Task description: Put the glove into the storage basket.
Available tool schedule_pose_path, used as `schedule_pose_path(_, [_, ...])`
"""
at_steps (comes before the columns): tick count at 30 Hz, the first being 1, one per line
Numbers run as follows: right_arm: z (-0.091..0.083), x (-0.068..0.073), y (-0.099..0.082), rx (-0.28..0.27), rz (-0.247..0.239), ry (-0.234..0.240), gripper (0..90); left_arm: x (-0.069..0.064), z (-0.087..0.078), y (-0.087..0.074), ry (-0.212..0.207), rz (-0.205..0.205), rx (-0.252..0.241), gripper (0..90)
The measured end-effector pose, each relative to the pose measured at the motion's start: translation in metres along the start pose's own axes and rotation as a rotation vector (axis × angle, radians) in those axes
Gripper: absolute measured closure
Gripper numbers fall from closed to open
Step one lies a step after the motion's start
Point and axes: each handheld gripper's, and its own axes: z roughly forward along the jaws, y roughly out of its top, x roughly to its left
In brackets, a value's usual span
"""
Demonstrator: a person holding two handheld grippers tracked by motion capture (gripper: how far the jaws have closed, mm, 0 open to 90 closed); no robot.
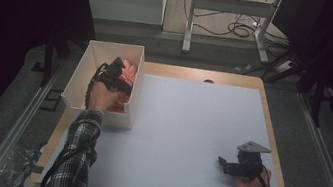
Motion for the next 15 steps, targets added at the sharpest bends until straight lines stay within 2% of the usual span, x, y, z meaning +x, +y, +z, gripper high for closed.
schedule_pose_path(4, [0.0, 0.0, 0.0, 0.0, 0.0, 0.0, 9.9, 0.001, -0.005, -0.001, -0.006, -0.008, -0.028, 4.7])
schedule_pose_path(8, [0.0, 0.0, 0.0, 0.0, 0.0, 0.0, 9.9, 0.002, -0.011, -0.002, -0.003, 0.009, -0.028, 4.4])
schedule_pose_path(15, [0.0, 0.0, 0.0, 0.0, 0.0, 0.0, 9.9, 0.007, -0.026, -0.006, -0.016, 0.019, -0.088, 4.3])
